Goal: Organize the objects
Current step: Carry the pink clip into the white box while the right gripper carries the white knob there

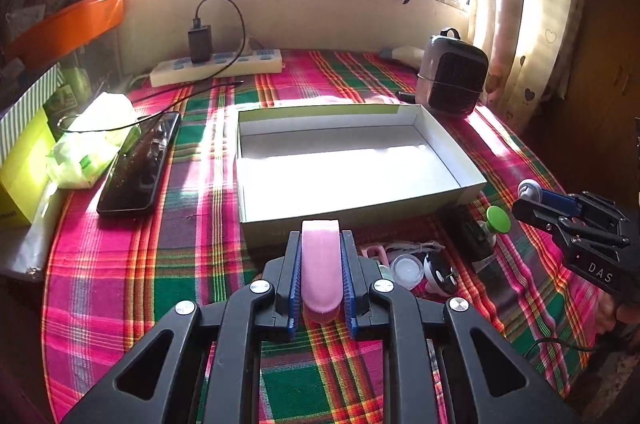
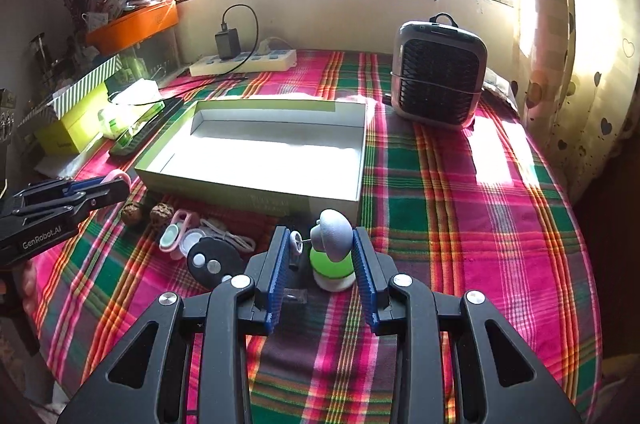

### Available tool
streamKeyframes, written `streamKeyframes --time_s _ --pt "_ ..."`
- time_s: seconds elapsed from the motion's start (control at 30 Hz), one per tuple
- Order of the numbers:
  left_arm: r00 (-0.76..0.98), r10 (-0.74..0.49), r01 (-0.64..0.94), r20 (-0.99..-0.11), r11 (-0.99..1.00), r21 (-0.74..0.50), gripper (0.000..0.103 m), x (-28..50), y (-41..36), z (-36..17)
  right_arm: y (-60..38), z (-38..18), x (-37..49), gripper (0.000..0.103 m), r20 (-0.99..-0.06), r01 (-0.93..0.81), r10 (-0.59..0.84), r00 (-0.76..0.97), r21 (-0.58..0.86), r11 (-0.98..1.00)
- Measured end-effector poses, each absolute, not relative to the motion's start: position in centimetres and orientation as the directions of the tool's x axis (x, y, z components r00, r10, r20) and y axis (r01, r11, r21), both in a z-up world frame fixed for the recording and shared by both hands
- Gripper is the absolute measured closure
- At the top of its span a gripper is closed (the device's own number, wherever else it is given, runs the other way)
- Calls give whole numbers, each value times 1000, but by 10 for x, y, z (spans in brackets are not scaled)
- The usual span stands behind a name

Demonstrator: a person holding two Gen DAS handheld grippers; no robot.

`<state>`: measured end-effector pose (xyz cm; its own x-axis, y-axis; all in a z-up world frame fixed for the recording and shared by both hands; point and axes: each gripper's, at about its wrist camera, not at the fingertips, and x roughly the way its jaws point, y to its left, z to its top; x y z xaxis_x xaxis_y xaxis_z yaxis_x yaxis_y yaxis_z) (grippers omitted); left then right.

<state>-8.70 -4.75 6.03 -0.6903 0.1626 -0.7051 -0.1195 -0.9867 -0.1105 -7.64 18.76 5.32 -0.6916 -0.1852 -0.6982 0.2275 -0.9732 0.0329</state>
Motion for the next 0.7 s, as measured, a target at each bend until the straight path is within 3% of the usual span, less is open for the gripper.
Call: streamKeyframes --time_s 0.37,0.7 --pt "-681 148 -113 -717 -989 -97 87 -140 -52 66 162 69 -132 70 -693 288 -219 -687 17 -957" --pt "-660 144 -111 -738 -989 -93 87 -196 -50 60 153 47 -197 70 -761 272 -210 -613 46 -961"
